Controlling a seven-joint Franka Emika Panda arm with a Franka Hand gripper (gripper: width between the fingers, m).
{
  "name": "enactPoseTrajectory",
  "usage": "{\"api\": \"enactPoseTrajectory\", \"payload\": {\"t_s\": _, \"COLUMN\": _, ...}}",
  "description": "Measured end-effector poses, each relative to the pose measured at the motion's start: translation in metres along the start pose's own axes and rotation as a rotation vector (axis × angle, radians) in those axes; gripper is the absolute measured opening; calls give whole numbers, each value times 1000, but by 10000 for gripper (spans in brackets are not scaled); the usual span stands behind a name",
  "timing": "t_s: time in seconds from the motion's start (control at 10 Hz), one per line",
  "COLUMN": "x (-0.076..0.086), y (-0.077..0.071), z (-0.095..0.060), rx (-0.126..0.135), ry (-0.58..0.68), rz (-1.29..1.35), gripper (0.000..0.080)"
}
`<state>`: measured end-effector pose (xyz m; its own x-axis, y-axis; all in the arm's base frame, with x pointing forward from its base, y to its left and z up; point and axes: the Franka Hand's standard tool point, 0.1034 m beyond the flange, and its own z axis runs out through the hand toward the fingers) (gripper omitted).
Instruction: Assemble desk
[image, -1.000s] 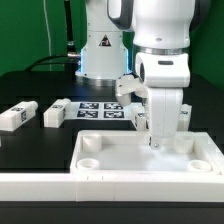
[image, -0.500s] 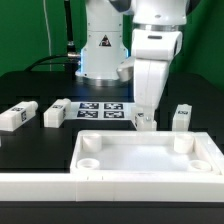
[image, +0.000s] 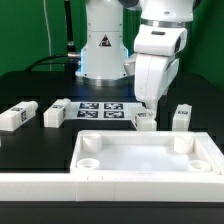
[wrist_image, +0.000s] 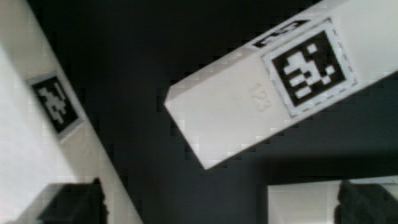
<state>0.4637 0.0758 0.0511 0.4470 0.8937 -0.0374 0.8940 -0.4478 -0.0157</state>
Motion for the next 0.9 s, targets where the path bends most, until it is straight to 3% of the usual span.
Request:
{"api": "enactPoseTrajectory", "payload": {"t_s": 0.3, "x": 3, "y": -17, "z": -1, "rx": 6, "ry": 5, "rz": 445, "gripper": 648}}
{"api": "enactPoseTrajectory", "payload": {"t_s": 0.5, "x": 9, "y": -22, "z": 0, "rx": 3, "ry": 32, "rz": 567, "gripper": 648}}
{"api": "enactPoseTrajectory", "payload": {"t_s": 0.8, "x": 11, "y": -24, "z": 1, "rx": 30, "ry": 40, "rz": 755, "gripper": 648}}
{"api": "enactPoseTrajectory", "payload": {"t_s": 0.9, "x": 11, "y": -25, "z": 1, "rx": 51, "ry": 37, "rz": 864, "gripper": 648}}
